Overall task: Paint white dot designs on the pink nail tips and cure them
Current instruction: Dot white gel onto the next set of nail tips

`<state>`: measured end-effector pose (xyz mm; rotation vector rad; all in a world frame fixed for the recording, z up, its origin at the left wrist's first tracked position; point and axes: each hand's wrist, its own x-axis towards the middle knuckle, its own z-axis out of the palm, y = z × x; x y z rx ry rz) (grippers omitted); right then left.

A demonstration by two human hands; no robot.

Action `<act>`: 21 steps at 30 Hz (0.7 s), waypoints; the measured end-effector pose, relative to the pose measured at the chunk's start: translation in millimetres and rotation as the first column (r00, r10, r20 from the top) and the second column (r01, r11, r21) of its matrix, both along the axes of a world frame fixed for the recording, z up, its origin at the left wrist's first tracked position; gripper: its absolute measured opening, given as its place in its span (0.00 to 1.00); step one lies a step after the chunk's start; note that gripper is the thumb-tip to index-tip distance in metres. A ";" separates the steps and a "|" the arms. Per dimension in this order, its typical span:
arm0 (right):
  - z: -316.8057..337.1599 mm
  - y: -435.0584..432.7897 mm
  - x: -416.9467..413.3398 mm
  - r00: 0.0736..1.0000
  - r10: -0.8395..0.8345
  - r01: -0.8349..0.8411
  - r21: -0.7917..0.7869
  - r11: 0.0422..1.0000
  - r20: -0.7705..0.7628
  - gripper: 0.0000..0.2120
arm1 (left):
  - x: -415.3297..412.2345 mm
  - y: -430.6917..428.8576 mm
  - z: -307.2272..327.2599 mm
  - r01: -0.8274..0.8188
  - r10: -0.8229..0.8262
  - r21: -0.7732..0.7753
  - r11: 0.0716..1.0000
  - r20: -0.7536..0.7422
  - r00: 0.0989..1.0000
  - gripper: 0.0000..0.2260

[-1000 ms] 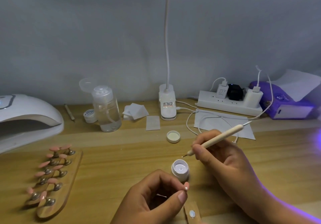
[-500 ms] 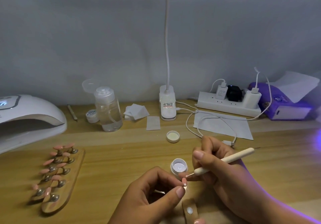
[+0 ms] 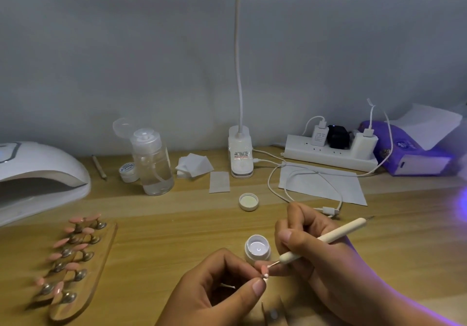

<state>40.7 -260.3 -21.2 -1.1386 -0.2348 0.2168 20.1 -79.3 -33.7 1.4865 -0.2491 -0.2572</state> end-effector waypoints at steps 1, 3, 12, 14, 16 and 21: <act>-0.3 0.0 -0.2 1.000 0.004 -0.004 -0.004 1.000 0.003 0.10 | -0.3 0.5 0.6 0.003 -0.003 0.005 1.000 0.002 1.000 0.12; -0.5 0.2 -0.7 1.000 0.004 -0.004 -0.014 1.000 0.006 0.09 | -1.1 1.3 2.0 0.015 -0.015 0.014 1.000 0.000 1.000 0.09; -3.2 0.1 -0.2 1.000 0.007 -0.007 -0.014 1.000 0.015 0.09 | -3.1 -0.6 3.9 0.017 -0.017 -0.010 1.000 -0.012 1.000 0.04; -3.3 0.3 0.0 1.000 0.007 -0.007 -0.029 1.000 0.018 0.09 | -3.1 -0.4 4.0 0.017 -0.018 -0.011 1.000 -0.011 1.000 0.04; -3.6 0.1 0.4 1.000 0.007 -0.006 -0.045 0.999 0.016 0.09 | -3.3 -0.7 4.4 0.015 -0.015 -0.013 1.000 -0.010 1.000 0.04; -2.7 -0.1 0.7 1.000 0.012 -0.011 -0.019 1.000 0.015 0.10 | -3.8 -1.5 4.8 0.006 -0.006 -0.014 1.000 0.000 1.000 0.04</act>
